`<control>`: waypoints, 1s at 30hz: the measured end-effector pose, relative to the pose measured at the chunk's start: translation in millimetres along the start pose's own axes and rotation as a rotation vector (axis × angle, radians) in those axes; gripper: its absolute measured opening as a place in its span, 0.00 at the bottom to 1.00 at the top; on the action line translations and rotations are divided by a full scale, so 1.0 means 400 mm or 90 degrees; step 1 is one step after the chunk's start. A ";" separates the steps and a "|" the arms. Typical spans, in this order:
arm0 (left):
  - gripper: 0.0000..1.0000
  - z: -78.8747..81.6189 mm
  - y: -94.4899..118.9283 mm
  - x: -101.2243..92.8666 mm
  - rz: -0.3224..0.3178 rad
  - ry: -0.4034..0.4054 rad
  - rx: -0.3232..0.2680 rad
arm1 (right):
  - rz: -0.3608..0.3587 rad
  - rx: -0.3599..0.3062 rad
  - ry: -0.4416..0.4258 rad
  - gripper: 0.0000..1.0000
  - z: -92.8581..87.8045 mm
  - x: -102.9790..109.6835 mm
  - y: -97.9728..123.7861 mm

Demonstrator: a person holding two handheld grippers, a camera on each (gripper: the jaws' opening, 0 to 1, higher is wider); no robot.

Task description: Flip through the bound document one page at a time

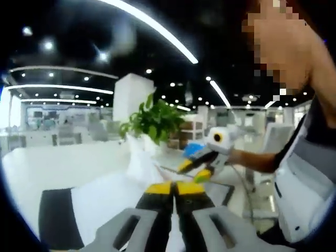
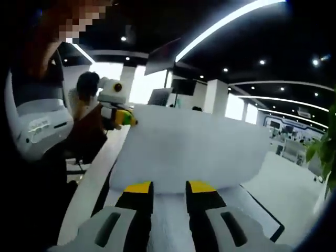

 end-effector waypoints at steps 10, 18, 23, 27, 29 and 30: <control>0.03 -0.005 0.028 0.025 0.022 0.009 -0.008 | 0.015 -0.010 0.003 0.28 0.006 -0.023 -0.052; 0.03 -0.016 0.043 0.035 0.028 0.027 -0.013 | 0.022 -0.010 0.003 0.28 -0.004 -0.041 -0.079; 0.03 -0.021 0.057 0.039 0.037 0.032 -0.016 | 0.020 -0.005 -0.005 0.28 -0.022 -0.057 -0.095; 0.03 -0.027 0.067 0.045 0.044 0.036 -0.016 | 0.010 -0.006 -0.015 0.25 -0.036 -0.077 -0.114; 0.03 -0.029 0.069 0.047 0.045 0.037 -0.016 | 0.010 -0.007 -0.016 0.25 -0.037 -0.078 -0.114; 0.03 -0.029 0.070 0.047 0.045 0.037 -0.016 | 0.010 -0.007 -0.016 0.25 -0.037 -0.078 -0.115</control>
Point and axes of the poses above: the point that each gripper's makers call its tool centre point, and the gripper's own axes: y roughly backward along the fingers, x roughly to its left, z roughly out of its top, the point moved 6 cm from there along y, roughly backward along the fingers, and after that the axes turned 8 degrees about y, right-handed, at the moved point
